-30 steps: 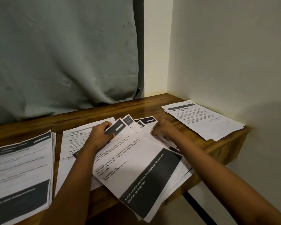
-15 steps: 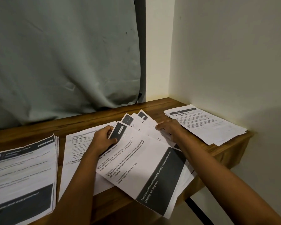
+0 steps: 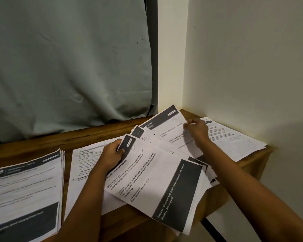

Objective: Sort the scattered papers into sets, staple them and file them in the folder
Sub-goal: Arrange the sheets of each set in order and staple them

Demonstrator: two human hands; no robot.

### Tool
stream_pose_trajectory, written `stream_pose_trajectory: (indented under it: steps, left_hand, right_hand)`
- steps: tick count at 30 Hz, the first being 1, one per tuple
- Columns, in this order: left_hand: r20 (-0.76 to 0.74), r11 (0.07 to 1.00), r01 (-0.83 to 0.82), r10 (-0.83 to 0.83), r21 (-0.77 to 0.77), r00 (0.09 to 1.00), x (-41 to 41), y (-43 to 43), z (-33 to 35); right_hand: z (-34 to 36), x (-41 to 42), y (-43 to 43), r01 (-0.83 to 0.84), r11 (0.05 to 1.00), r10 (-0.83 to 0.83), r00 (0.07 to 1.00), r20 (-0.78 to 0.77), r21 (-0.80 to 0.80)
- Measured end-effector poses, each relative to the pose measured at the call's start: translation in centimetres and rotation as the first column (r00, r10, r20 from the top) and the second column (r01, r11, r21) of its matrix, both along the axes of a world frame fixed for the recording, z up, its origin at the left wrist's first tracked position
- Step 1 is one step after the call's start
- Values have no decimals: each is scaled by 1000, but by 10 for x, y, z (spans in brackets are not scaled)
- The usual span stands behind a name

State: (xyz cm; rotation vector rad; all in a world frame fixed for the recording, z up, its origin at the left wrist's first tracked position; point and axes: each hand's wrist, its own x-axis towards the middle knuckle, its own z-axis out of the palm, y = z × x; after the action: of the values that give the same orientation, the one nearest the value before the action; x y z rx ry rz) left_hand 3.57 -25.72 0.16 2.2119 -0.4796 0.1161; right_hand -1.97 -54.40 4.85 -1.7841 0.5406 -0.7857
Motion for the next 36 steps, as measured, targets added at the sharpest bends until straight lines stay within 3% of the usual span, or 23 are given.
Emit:
stream_pose_trajectory:
  steps: [5,8,11,22,27,30,36]
  left_hand:
    - [-20,997,31,-32,-73,999,-2,0,1]
    - [-30,994,24,-28,-106,999,0,5,2]
    - [-53,989,22,-30,-146,998,1,8,4]
    - [-81,966,47,-70,-256,994,1,11,4]
    - [-73,963,41,-62,-266,995,3,11,4]
    - [-56,964,31,-47,-264,997,5,12,4]
    - [5,972,-7,8,-233,1000,9,12,5]
  right_hand:
    - [39,-2,-23,123,962,-45,952,302,-245]
    - [71,-7,-32,220,946,-69,855,515,-239]
    - [95,-5,-41,233,951,-74,808,585,-201]
    - [92,11,-37,62,972,9,954,301,-226]
    - [91,15,-29,-75,934,116,988,98,-348]
    - [74,17,-17,-224,889,203,974,-96,-399]
    - [29,14,11,-418,889,351,884,-310,-185]
